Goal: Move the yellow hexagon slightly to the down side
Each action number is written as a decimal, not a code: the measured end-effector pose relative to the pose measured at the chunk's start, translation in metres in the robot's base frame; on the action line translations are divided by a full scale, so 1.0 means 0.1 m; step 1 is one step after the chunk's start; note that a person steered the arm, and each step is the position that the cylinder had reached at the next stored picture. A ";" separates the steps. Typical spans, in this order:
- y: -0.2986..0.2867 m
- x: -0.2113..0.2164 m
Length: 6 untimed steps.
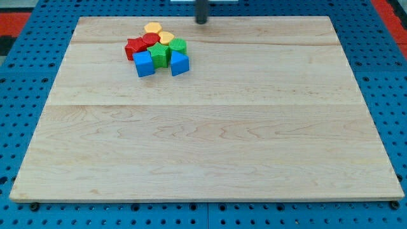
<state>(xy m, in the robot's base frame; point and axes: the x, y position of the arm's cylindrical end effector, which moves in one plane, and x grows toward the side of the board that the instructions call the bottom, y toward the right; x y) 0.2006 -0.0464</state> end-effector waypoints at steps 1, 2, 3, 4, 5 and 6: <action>-0.55 0.07; -0.65 0.33; -0.88 0.38; -0.84 0.46; -0.69 0.55; -0.78 0.55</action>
